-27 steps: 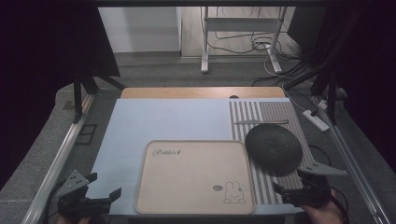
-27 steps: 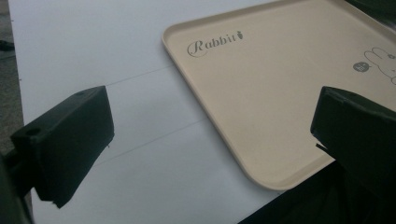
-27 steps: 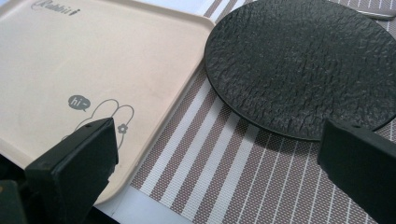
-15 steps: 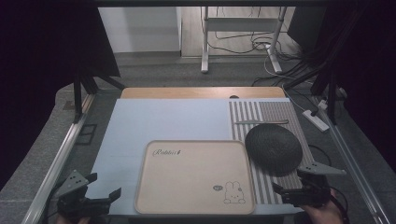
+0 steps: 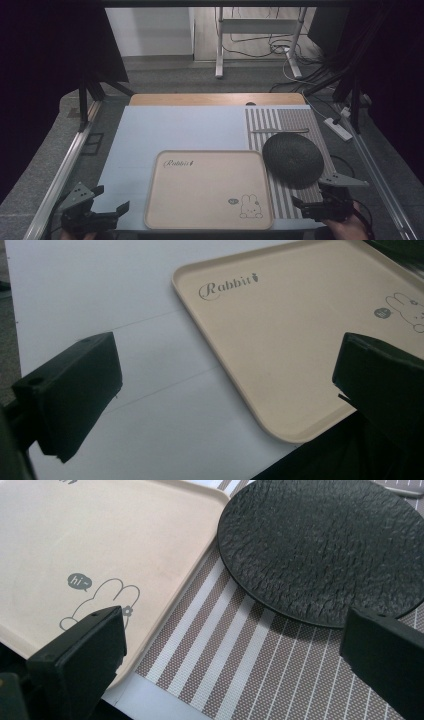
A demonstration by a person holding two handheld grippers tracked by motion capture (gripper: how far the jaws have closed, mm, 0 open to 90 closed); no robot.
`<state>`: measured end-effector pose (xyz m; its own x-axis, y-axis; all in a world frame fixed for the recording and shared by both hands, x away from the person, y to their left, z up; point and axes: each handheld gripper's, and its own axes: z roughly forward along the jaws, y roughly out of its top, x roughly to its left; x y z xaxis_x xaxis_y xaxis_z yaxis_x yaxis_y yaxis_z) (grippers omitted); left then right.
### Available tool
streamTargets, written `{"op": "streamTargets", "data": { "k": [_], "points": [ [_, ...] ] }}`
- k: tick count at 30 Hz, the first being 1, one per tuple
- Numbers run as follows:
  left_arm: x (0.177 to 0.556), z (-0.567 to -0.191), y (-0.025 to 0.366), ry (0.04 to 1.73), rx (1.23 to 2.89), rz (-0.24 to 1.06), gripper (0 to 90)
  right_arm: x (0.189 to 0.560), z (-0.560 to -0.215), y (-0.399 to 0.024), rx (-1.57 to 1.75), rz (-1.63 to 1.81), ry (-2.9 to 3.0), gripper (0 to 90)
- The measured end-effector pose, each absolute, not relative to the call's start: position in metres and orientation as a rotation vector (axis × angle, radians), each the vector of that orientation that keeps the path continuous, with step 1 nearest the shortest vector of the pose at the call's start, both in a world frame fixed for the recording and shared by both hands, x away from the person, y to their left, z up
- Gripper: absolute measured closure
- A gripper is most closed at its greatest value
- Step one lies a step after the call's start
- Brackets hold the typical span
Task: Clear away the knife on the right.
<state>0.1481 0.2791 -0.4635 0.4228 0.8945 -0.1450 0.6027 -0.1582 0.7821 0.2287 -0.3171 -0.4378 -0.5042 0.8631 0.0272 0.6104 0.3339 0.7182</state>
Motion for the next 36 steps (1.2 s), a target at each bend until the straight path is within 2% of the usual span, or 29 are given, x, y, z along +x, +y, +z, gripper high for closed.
{"op": "streamTargets", "data": {
  "k": [22,36],
  "points": [
    [0.148,-0.464,0.28,1.285,1.861,0.45,0.0,0.258,-0.437,-0.308,1.156,1.025,2.302,0.0],
    [0.149,-0.464,0.279,1.285,1.87,0.449,0.0,0.283,-0.441,-0.307,1.206,1.04,2.325,0.0]
  ]
}}
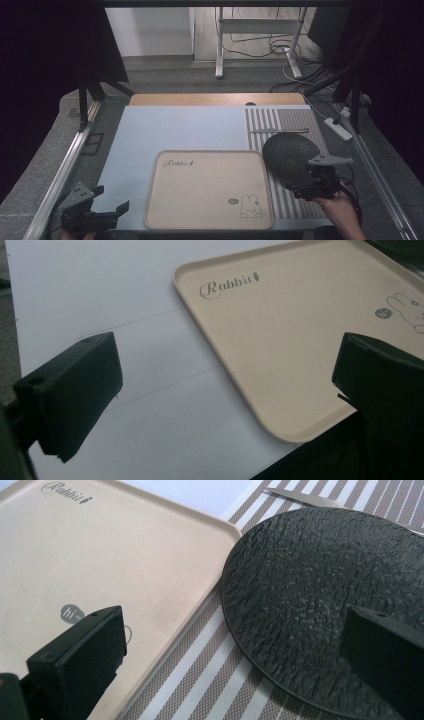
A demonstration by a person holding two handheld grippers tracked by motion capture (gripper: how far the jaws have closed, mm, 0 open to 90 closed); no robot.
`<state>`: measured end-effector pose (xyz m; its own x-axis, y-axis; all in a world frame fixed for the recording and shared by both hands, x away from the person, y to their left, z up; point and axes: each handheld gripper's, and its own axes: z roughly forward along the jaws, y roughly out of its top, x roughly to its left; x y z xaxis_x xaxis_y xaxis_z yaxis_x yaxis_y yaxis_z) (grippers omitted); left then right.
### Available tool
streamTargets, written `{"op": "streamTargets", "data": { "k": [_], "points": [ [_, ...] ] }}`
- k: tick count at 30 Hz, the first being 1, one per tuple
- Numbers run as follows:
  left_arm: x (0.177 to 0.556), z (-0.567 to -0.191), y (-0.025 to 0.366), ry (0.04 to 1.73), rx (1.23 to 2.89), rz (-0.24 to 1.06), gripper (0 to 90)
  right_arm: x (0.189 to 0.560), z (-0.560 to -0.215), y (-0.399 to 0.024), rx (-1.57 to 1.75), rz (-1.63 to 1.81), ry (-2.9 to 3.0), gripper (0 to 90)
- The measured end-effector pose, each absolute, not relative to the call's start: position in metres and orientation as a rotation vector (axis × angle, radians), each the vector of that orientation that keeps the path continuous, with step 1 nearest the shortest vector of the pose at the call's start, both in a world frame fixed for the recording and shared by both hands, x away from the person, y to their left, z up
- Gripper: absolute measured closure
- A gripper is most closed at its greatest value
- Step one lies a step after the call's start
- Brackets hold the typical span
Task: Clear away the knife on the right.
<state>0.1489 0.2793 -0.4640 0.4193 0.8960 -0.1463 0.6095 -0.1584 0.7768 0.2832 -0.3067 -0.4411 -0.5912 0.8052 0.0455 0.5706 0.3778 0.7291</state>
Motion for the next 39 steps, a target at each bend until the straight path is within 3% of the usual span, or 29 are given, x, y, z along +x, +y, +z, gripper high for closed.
{"op": "streamTargets", "data": {
  "k": [39],
  "points": [
    [0.15,-0.464,0.279,1.287,1.874,0.446,0.2,0.376,-0.461,-0.296,1.36,0.836,2.375,0.0]
  ]
}}
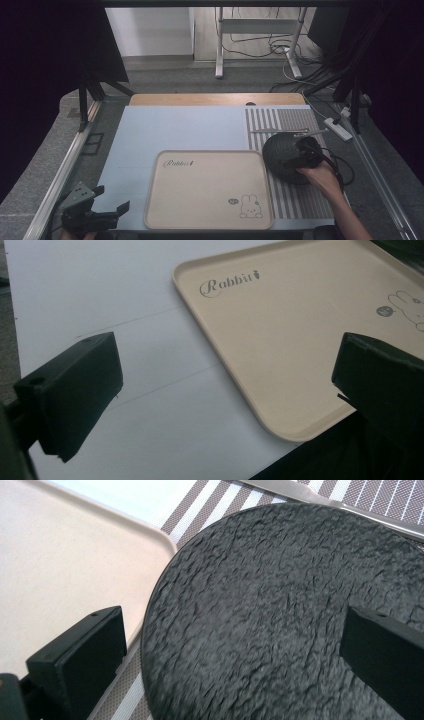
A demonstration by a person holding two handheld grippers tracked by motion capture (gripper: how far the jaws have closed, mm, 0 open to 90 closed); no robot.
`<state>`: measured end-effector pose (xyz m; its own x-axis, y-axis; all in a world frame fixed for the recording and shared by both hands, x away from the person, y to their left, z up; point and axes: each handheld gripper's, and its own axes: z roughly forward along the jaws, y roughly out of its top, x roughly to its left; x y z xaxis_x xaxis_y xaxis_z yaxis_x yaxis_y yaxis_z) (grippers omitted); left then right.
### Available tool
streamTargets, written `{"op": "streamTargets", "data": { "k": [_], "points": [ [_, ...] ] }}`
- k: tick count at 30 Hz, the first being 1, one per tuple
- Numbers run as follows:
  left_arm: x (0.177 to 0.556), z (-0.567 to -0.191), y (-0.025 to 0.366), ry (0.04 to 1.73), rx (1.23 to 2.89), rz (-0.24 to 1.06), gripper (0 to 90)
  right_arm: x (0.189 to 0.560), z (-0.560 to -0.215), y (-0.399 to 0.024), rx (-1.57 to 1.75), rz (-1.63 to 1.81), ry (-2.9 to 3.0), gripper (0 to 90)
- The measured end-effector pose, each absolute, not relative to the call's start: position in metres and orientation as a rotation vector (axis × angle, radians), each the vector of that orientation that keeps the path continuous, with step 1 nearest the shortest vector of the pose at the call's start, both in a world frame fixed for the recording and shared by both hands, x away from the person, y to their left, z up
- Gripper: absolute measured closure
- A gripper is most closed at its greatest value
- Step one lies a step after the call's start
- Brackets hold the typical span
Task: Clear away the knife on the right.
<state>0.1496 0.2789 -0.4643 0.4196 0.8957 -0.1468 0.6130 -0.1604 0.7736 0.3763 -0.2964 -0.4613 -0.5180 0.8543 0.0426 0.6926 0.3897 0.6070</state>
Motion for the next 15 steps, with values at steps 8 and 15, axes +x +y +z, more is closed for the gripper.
{"op": "streamTargets", "data": {
  "k": [8,15],
  "points": [
    [0.15,-0.464,0.28,1.287,1.869,0.442,0.0,0.397,-0.461,-0.296,1.377,0.821,2.357,0.0],
    [0.15,-0.464,0.279,1.284,1.871,0.441,0.0,0.416,-0.463,-0.294,1.382,0.798,2.345,0.0]
  ]
}}
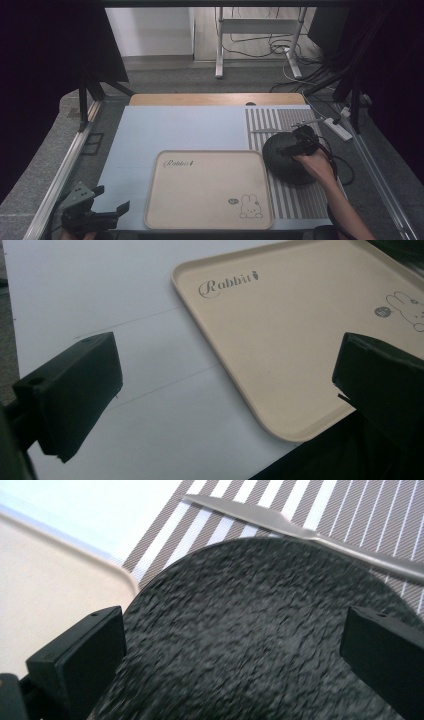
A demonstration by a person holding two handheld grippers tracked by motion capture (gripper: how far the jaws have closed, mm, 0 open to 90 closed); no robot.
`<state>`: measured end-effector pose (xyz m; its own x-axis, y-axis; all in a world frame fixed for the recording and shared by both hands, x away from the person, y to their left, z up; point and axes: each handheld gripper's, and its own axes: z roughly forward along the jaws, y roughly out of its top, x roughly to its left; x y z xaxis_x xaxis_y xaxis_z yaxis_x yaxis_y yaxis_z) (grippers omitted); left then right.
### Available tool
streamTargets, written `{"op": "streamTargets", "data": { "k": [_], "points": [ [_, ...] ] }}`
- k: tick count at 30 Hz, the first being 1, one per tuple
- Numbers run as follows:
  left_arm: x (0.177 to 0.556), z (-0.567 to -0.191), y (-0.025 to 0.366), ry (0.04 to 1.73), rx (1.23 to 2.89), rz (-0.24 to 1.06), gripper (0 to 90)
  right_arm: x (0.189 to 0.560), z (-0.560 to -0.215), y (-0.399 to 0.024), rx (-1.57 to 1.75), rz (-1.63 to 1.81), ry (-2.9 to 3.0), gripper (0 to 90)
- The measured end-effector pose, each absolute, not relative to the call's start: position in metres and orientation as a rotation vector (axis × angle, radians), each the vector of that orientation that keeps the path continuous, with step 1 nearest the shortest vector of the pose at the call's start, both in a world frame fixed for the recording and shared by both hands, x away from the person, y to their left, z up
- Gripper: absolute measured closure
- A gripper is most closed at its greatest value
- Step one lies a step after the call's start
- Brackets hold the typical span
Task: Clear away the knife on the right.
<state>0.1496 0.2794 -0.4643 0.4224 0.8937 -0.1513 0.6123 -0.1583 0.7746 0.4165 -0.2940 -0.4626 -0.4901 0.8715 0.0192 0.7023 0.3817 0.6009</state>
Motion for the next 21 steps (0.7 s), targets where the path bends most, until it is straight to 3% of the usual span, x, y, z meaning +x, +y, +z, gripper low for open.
{"op": "streamTargets", "data": {
  "k": [21],
  "points": [
    [0.149,-0.464,0.28,1.284,1.866,0.437,0.0,0.474,-0.47,-0.291,1.415,0.705,2.318,0.0]
  ]
}}
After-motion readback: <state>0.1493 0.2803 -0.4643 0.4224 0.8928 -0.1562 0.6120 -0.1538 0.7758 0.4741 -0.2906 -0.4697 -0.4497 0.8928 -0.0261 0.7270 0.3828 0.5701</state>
